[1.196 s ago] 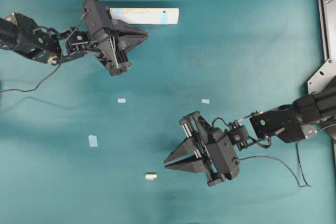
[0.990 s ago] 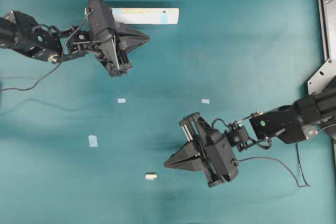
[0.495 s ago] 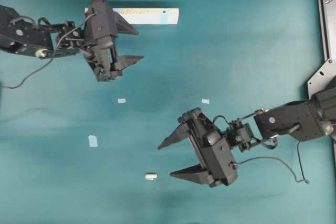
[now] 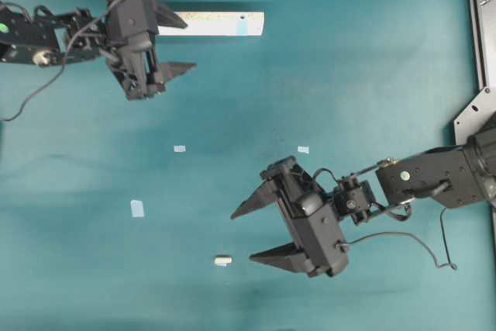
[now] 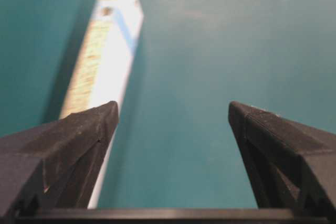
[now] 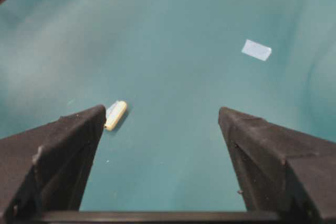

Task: Move the wooden board into place and insert the rod into its hole.
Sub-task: 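Lower the left gripper over the white board's end and close on it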

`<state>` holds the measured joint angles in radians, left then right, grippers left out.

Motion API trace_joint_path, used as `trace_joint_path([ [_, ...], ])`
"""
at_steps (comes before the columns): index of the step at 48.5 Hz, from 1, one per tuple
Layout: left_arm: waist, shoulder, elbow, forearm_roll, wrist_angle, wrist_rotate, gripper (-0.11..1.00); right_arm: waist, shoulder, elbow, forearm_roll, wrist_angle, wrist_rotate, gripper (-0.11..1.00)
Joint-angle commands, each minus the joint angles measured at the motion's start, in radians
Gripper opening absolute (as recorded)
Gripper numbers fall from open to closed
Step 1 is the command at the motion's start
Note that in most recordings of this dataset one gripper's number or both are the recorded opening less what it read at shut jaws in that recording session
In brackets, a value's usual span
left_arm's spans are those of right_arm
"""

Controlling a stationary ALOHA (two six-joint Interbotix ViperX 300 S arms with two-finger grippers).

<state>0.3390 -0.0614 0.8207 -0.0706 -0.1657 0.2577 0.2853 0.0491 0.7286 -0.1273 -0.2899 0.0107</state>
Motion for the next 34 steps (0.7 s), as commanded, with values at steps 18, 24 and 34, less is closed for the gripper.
trace_joint_path([
  [18,0.123,-0.017,-0.006,0.003,0.049,0.186,0.91,0.005,-0.035,-0.117,0.000,0.215,0.015,0.95],
  [24,0.147,0.018,-0.006,0.003,0.048,0.196,0.91,0.005,-0.035,-0.138,0.000,0.250,0.015,0.95],
  [34,0.169,0.078,-0.008,0.003,0.020,0.198,0.91,0.005,-0.035,-0.163,0.002,0.270,0.015,0.95],
])
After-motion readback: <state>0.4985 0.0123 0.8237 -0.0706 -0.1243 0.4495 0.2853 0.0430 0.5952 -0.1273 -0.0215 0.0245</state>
